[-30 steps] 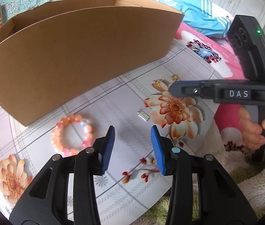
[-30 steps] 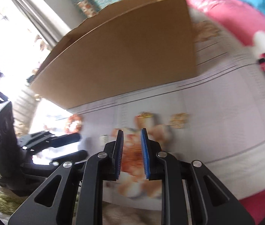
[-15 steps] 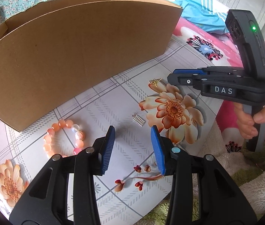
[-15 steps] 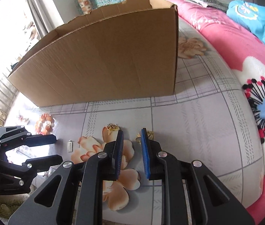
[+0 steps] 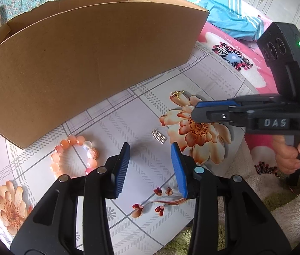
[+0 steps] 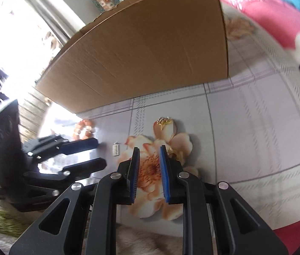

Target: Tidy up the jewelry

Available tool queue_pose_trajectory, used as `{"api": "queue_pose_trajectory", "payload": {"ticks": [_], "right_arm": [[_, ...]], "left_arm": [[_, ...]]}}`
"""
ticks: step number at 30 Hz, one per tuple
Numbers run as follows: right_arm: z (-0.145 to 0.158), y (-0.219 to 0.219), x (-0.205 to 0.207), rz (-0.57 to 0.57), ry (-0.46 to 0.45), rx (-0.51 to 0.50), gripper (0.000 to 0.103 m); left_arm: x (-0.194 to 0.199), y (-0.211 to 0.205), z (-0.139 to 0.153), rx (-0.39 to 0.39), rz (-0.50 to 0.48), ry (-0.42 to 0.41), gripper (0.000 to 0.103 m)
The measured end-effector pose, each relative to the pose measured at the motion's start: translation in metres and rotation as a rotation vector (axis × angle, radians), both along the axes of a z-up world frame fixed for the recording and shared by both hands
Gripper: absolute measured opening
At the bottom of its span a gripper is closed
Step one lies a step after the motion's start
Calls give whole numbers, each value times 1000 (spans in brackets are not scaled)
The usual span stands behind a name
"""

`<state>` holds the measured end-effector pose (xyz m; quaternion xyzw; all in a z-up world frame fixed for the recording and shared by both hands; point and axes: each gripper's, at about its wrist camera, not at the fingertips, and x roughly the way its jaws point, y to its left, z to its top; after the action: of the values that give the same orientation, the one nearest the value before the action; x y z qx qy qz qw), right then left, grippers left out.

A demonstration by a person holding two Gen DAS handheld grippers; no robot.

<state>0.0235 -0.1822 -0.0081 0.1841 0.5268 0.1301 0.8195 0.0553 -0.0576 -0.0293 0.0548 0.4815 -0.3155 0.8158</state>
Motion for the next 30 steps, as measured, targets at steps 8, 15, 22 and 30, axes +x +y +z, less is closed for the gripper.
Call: {"api": "queue_pose_trajectory", "payload": {"ticks": [8,15,22,30], "right_arm": [[14,-9,-13,-31,-27,-157,19],[13,21,-8,63,-35,-353,19],[15,27,-10,94,-29,-427,16],[18,22,-9,72,-3,-411,5]], "left_arm": [[-1,4,0,-7,13,0,38],[-3,8,1,-7,16,-2,38],[-3,13,1,-17,22,-2,38],[-4,14,1,-22,21,-4,38]]}}
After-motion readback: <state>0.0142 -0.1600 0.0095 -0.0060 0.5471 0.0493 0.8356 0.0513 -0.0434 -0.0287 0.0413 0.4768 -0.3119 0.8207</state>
